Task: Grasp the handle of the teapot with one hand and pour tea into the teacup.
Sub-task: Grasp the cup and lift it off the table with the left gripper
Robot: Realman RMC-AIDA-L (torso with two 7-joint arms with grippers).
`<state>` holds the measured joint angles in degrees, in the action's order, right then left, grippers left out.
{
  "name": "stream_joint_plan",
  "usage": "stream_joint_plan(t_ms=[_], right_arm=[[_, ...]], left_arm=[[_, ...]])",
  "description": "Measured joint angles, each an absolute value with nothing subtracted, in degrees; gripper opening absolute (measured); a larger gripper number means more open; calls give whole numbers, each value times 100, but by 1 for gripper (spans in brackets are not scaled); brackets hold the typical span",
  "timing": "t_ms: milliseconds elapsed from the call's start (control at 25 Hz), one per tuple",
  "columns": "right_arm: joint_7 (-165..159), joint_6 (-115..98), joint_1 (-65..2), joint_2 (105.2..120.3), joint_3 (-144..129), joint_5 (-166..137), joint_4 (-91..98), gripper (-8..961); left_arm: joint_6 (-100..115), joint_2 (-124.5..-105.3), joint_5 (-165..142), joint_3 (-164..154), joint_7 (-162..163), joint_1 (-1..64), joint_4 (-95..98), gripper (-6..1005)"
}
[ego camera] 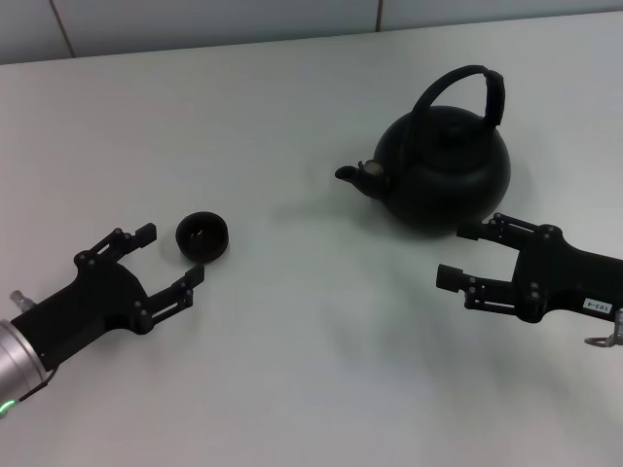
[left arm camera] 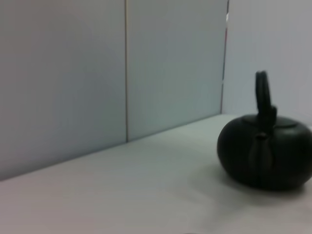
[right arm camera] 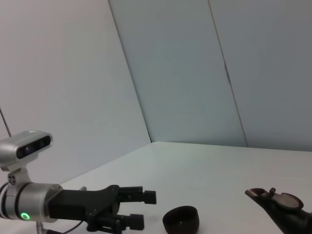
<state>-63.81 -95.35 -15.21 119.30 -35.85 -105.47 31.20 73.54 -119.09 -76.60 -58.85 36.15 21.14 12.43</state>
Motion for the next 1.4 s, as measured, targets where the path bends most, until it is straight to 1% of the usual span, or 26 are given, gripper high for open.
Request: stream_joint_plan(t_ms=[240, 1400], right_arm=[[-6377, -9535, -1505, 11927, -3574, -10547, 3120, 825], [-6412, -9562, -1519, 11926, -3577, -10492, 3133, 825]], left_arm=[[7007, -11909, -7658, -5887, 3612, 2350, 1048, 836], [6364, -11918, -7688, -5968, 3672, 2707, 898, 835]])
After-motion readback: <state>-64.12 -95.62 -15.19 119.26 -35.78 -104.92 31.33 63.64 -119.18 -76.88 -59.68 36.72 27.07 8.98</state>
